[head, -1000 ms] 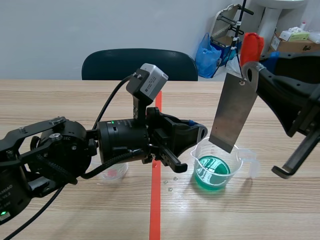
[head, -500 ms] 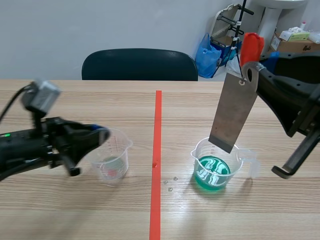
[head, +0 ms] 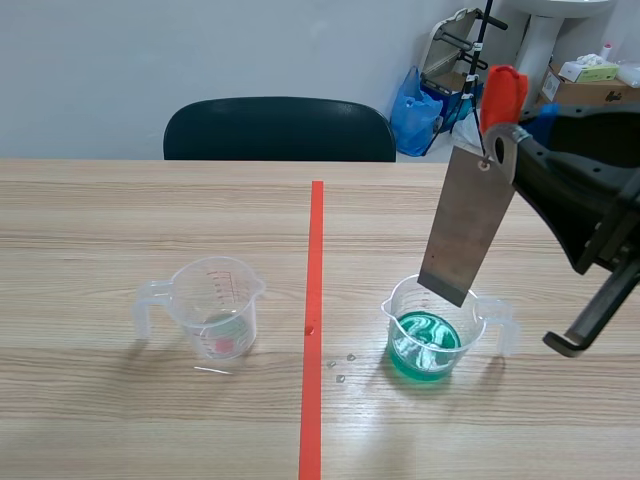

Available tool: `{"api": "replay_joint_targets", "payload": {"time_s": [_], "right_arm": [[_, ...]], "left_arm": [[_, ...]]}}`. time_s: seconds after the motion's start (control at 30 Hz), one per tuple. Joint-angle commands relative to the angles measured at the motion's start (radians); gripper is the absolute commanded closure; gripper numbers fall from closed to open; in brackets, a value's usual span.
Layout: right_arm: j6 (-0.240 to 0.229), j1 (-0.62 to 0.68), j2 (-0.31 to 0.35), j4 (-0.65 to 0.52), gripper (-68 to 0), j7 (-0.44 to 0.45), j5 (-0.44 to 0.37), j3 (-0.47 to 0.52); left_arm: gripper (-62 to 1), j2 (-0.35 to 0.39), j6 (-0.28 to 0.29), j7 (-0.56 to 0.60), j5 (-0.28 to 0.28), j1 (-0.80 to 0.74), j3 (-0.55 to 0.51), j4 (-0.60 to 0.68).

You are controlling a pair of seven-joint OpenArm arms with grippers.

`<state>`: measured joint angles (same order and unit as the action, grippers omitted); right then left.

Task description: Do the redox reaction experiment

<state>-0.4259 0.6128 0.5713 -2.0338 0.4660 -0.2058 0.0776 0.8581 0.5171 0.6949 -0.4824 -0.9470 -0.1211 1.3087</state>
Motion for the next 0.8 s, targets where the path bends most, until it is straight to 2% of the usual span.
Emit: {"api": "replay_joint_targets", "payload": {"time_s": [0.0, 0.1, 0.17, 0.23, 0.33, 0.5, 0.57, 0.63, 0.77], "right_arm": [[0.006, -0.009, 0.007, -0.019, -1.3, 0.018, -0.011, 0.009], [0.006, -0.009, 0.007, -0.019, -1.3, 0.018, -0.011, 0.009], [0.006, -0.009, 0.007, -0.019, -1.3, 0.018, -0.011, 0.009], [0.006, -0.009, 0.007, -0.019, -1.3, 0.018, -0.011, 0.009], [0.006, -0.009, 0.007, -0.019, -1.3, 0.018, -0.011, 0.009], [0.006, -0.009, 0.007, -0.019, -1.3, 0.018, -0.011, 0.009], [0.006, -0.009, 0.007, -0.019, -1.3, 0.018, -0.011, 0.009], [0.006, -0.009, 0.007, -0.019, -1.3, 0.018, -0.011, 0.009], [0.006, -0.009, 0.007, -0.019, -1.3, 0.017, -0.011, 0.009]], "left_arm": [[-2.8, -0.064, -0.004, 0.048, 0.037, -0.047, -0.022, 0.013], [-3.0, -0.137, -0.036, 0.128, 0.112, -0.163, -0.096, 0.013], [-6.4, -0.177, -0.066, 0.171, 0.158, -0.227, -0.131, 0.013], [-12.7, -0.209, -0.09, 0.203, 0.204, -0.28, -0.157, 0.013], [-25.5, -0.245, -0.117, 0.228, 0.244, -0.344, -0.179, 0.013], [-51.9, -0.293, -0.172, 0.229, 0.241, -0.37, -0.185, 0.013], [-59.1, -0.307, -0.198, 0.229, 0.24, -0.37, -0.185, 0.013], [-62.1, -0.315, -0.219, 0.229, 0.24, -0.37, -0.186, 0.013], [-62.3, -0.324, -0.22, 0.232, 0.24, -0.37, -0.186, 0.013]]}}
